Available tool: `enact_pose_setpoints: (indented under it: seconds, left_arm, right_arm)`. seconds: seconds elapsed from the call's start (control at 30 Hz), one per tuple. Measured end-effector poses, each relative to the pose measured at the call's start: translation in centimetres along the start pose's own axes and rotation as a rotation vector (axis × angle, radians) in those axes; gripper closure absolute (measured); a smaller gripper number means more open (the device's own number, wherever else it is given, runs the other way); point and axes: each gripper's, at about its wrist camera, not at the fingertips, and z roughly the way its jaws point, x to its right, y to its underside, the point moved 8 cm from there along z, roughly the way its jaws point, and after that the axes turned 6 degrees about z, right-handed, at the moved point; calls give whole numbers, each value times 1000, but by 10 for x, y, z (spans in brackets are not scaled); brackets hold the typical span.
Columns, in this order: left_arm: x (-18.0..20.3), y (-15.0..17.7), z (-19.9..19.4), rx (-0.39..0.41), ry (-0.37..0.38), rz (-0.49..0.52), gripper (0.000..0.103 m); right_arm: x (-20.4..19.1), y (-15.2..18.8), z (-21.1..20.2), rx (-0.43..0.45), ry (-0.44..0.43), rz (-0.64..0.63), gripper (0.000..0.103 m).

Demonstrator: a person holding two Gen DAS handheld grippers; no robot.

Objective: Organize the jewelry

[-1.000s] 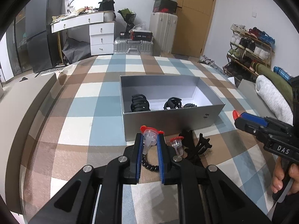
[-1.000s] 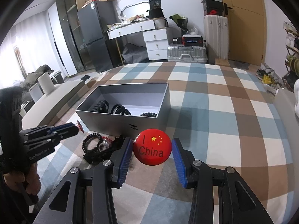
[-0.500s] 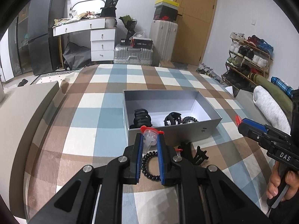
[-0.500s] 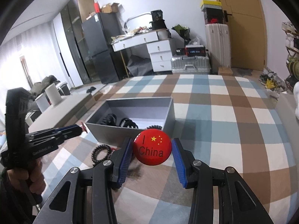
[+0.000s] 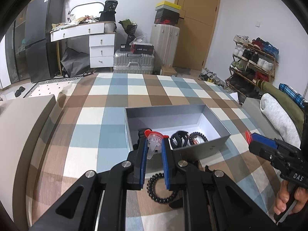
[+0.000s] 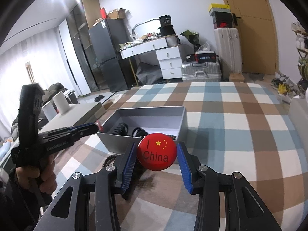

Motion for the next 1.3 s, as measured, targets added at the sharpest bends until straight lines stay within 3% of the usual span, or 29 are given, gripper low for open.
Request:
enact_pose_setpoints:
  seconds: [0.47, 1.3]
  left_arm:
    - [11, -4, 20, -8, 79, -8, 93]
    - [17, 1, 35, -34, 68, 31, 93]
  right_arm:
    - [-12, -18, 28, -1, 34, 34, 61]
    - [-6, -17, 69, -77, -16, 143, 61]
